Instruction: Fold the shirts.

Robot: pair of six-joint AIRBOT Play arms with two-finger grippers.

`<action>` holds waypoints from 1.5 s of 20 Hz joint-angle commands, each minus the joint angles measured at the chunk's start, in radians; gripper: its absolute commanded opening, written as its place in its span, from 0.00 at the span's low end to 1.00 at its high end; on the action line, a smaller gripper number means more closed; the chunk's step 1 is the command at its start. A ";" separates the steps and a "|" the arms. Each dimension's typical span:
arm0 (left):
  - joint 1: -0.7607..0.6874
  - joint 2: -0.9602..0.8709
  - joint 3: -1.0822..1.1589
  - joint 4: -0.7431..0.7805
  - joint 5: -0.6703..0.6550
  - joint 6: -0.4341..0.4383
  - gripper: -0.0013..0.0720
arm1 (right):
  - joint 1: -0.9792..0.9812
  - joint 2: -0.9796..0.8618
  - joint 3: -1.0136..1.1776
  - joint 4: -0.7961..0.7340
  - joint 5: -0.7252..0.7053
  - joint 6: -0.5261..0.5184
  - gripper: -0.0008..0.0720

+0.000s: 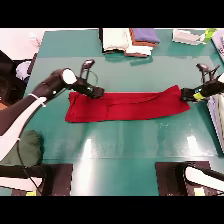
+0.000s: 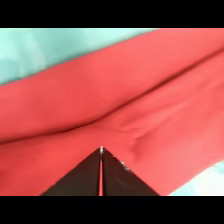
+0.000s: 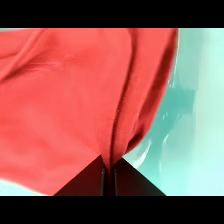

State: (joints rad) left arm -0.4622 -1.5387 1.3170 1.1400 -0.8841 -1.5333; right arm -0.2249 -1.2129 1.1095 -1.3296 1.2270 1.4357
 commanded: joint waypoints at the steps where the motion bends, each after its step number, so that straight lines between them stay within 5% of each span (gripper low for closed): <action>1: -0.095 -0.101 0.094 -0.022 0.036 0.013 0.05 | 0.077 0.108 0.106 0.004 0.091 0.040 0.03; 8: -0.227 -0.294 0.266 -0.025 0.027 0.016 0.05 | 0.368 0.101 0.387 0.003 0.148 0.180 0.04; 18: -0.224 -0.304 0.276 0.060 -0.022 -0.032 0.05 | 0.589 -0.033 0.690 0.003 0.187 0.270 0.03; 25: 0.013 -0.030 0.283 0.276 -0.172 -0.037 0.05 | 0.716 -0.128 0.762 0.004 0.130 0.301 0.04; 30: 0.267 0.263 0.283 0.410 -0.224 0.002 0.05 | 0.901 -0.278 0.761 0.110 -0.095 0.311 0.04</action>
State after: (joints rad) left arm -0.3222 -1.4242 1.5997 1.4651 -1.0718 -1.5608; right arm 0.5831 -1.4101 1.8645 -1.2785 1.2659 1.7412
